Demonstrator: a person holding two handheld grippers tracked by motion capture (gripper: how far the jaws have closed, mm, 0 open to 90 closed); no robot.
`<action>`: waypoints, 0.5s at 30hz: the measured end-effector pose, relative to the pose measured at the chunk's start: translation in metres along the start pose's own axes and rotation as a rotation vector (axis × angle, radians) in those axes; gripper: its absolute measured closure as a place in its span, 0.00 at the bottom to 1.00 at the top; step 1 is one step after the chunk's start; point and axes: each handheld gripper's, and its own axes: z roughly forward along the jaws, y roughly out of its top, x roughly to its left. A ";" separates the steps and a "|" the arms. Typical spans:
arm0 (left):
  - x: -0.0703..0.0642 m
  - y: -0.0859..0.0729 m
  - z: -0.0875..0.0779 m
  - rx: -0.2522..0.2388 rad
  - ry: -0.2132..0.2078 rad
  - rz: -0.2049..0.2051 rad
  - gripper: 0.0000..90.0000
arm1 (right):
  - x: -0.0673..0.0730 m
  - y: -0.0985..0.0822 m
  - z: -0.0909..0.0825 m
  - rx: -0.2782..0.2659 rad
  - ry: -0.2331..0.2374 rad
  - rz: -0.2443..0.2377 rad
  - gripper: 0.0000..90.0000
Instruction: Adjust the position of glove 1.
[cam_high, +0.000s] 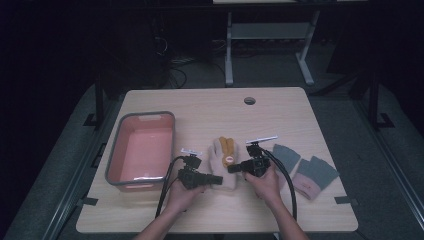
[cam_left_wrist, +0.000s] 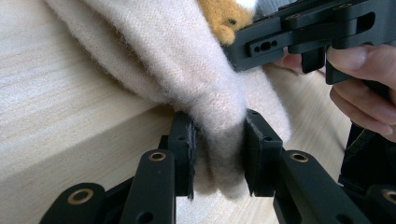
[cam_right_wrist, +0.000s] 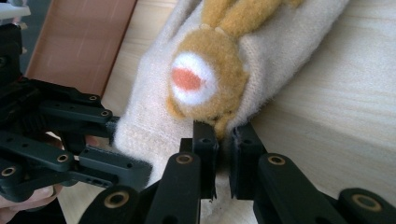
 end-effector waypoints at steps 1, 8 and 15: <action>0.000 0.000 0.000 0.000 0.000 0.000 0.75 | 0.000 0.000 -0.001 0.000 0.004 0.000 0.92; -0.001 0.001 -0.006 -0.009 -0.008 0.007 0.75 | 0.003 0.001 -0.005 -0.002 0.021 -0.008 0.92; -0.004 0.003 -0.014 -0.014 -0.021 0.010 0.75 | 0.008 0.002 -0.009 -0.012 0.034 -0.014 0.92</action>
